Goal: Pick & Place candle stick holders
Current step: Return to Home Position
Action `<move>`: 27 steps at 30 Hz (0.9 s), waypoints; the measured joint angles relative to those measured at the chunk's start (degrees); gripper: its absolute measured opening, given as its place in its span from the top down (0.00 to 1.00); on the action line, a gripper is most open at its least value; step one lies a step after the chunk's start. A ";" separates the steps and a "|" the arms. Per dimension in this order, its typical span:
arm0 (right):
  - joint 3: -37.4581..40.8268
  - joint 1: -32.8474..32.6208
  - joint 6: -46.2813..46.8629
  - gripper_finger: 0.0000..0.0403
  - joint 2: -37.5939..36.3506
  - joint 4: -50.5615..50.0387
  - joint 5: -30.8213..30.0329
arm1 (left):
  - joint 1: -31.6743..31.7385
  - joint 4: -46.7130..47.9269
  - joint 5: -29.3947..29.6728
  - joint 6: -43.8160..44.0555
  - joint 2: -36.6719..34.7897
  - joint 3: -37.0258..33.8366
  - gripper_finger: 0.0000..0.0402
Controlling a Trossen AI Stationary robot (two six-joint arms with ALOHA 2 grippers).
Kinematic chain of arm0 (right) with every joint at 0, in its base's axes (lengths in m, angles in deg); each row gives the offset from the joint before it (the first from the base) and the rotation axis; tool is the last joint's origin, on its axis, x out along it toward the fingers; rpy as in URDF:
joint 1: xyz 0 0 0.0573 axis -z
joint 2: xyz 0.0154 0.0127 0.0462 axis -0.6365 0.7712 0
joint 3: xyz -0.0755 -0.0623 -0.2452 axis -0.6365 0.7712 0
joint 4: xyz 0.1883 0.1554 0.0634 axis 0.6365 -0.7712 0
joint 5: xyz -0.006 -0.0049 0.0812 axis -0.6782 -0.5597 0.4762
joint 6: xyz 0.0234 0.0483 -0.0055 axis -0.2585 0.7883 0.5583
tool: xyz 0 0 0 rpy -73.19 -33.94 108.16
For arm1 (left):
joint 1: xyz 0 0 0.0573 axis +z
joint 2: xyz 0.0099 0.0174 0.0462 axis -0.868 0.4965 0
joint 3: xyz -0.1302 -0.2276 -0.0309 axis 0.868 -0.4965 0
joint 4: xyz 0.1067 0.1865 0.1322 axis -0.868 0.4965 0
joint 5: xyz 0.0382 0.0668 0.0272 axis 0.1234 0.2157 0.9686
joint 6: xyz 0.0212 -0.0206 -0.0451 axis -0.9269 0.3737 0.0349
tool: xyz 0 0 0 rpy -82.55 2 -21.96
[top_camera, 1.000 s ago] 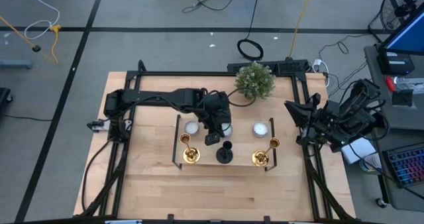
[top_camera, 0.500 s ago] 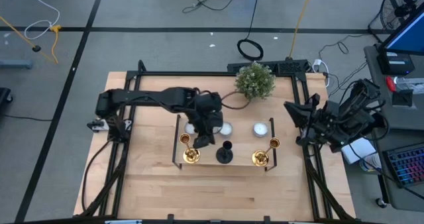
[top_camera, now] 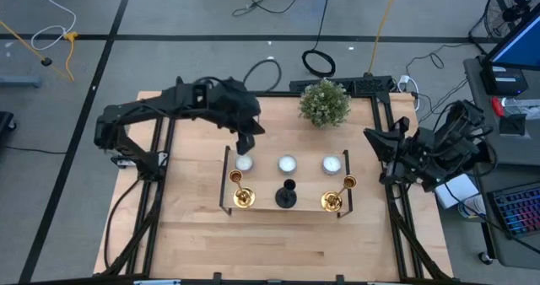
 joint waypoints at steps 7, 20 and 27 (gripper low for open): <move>0.00 -0.05 6.82 1.00 -4.69 -13.29 11.15 | 0.16 1.44 0.02 1.16 -3.37 0.00 1.00; 0.00 -0.01 13.76 1.00 -12.16 -26.48 26.13 | -4.50 10.47 0.01 1.50 -4.16 -0.02 1.00; 0.00 0.74 15.17 1.00 -12.21 -31.68 26.18 | -10.02 5.63 3.65 1.72 -4.15 -0.04 1.00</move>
